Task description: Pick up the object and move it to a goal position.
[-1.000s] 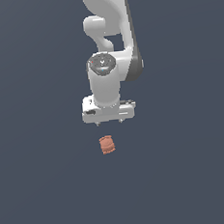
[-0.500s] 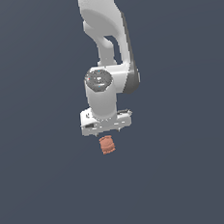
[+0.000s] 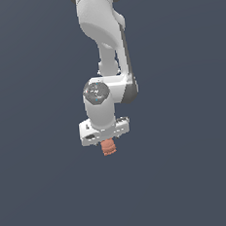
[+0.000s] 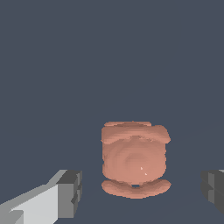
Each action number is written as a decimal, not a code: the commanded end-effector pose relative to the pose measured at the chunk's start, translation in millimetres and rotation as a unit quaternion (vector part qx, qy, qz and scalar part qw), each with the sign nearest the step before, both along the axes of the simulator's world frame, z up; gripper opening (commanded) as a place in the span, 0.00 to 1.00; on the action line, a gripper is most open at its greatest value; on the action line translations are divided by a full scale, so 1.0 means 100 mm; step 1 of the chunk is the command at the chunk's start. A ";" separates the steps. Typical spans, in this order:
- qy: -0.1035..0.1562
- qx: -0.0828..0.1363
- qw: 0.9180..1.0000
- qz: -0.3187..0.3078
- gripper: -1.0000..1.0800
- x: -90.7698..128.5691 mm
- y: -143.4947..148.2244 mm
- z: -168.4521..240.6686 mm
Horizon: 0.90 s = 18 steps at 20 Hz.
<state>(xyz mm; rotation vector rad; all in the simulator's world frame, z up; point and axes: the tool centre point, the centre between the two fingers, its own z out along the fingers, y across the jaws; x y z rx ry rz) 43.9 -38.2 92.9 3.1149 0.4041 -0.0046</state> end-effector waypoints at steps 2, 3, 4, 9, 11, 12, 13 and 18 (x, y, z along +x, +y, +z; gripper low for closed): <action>-0.001 0.000 1.000 0.005 0.96 0.02 -0.01 -0.02; -0.001 0.000 1.000 0.003 0.96 0.01 -0.01 -0.02; -0.001 0.000 1.000 0.003 0.96 0.01 -0.01 -0.02; -0.001 0.000 1.000 0.004 0.96 0.01 -0.01 -0.15; -0.001 0.000 1.000 0.004 0.96 0.01 -0.01 -0.25; -0.001 0.000 1.000 0.004 0.96 0.01 -0.01 -0.31; -0.001 0.000 1.000 0.005 0.96 0.01 0.00 -0.36; -0.001 0.000 1.000 0.005 0.96 0.01 -0.01 -0.52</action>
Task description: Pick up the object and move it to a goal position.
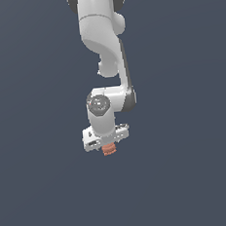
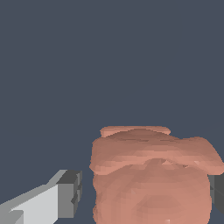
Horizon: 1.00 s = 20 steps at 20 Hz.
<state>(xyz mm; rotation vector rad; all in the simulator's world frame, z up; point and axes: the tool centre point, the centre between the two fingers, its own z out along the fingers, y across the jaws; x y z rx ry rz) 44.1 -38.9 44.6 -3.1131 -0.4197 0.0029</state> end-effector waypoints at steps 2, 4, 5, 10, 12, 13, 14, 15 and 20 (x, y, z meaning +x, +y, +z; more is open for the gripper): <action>-0.001 0.000 1.000 0.000 0.96 0.02 0.00 -0.04; -0.001 0.000 1.000 0.000 0.00 0.02 0.00 -0.04; -0.001 0.000 1.000 0.000 0.00 0.02 0.00 -0.04; -0.001 0.000 1.000 0.000 0.00 0.02 0.00 -0.04; -0.001 0.000 1.000 0.000 0.00 0.02 0.00 -0.04; -0.001 0.000 1.000 0.000 0.00 0.02 0.00 -0.04; -0.001 0.000 1.000 0.000 0.00 0.02 0.00 -0.04; -0.001 0.000 1.000 0.000 0.00 0.02 0.00 -0.04; -0.001 0.000 1.000 0.000 0.00 -0.01 -0.02 0.05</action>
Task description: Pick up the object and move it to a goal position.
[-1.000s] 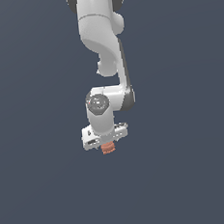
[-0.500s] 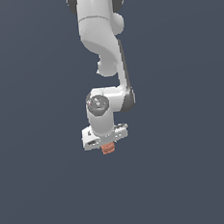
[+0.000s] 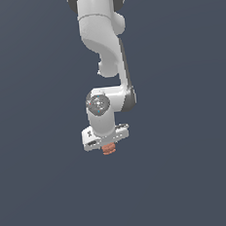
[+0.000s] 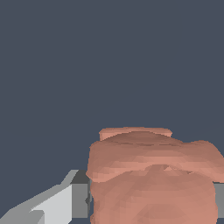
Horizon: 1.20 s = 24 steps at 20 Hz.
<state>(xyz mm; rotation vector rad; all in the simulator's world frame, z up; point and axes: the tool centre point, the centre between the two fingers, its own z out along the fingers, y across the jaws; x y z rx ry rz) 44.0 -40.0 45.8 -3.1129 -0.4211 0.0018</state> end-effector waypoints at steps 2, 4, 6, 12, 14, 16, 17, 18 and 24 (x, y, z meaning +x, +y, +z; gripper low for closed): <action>-0.001 0.000 1.000 0.000 0.00 -0.02 -0.02 0.11; -0.001 0.000 1.000 0.000 0.00 -0.05 -0.04 0.20; -0.001 0.000 1.000 0.000 0.00 -0.07 -0.07 0.32; -0.001 0.000 1.000 0.000 0.00 -0.19 -0.18 0.81; -0.001 0.000 1.000 0.000 0.00 -0.25 -0.22 1.02; -0.001 0.000 1.000 0.000 0.00 -0.30 -0.27 1.25; -0.001 0.000 1.000 0.000 0.00 -0.33 -0.30 1.37; -0.001 0.000 1.000 0.000 0.00 -0.35 -0.32 1.49; -0.001 0.000 1.000 0.000 0.00 -0.51 -0.47 2.17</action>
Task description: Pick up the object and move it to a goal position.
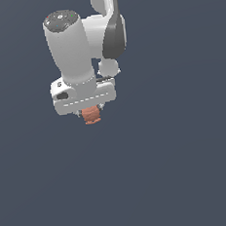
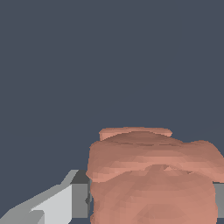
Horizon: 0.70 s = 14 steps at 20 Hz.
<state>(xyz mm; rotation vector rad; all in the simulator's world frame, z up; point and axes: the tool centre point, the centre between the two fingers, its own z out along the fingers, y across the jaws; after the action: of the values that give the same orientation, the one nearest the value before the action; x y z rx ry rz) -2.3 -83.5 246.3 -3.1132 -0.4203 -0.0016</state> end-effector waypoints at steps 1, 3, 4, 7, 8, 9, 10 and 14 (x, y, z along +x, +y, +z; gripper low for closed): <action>0.000 0.000 1.000 0.000 0.00 -0.07 -0.06 0.27; 0.000 0.000 1.000 0.000 0.00 -0.11 -0.10 0.47; 0.000 0.000 1.000 0.000 0.00 -0.12 -0.12 0.56; 0.000 0.000 1.000 0.000 0.00 -0.17 -0.17 0.80; 0.000 0.000 1.000 0.000 0.00 -0.18 -0.19 0.86; 0.000 0.000 1.000 0.000 0.00 -0.19 -0.20 0.93; 0.000 0.000 1.000 0.000 0.00 -0.20 -0.21 0.98; 0.000 0.000 1.000 0.000 0.00 -0.22 -0.25 1.14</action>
<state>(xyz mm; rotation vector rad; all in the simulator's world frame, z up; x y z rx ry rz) -23.6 -107.5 355.0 -3.1132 -0.4201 -0.0026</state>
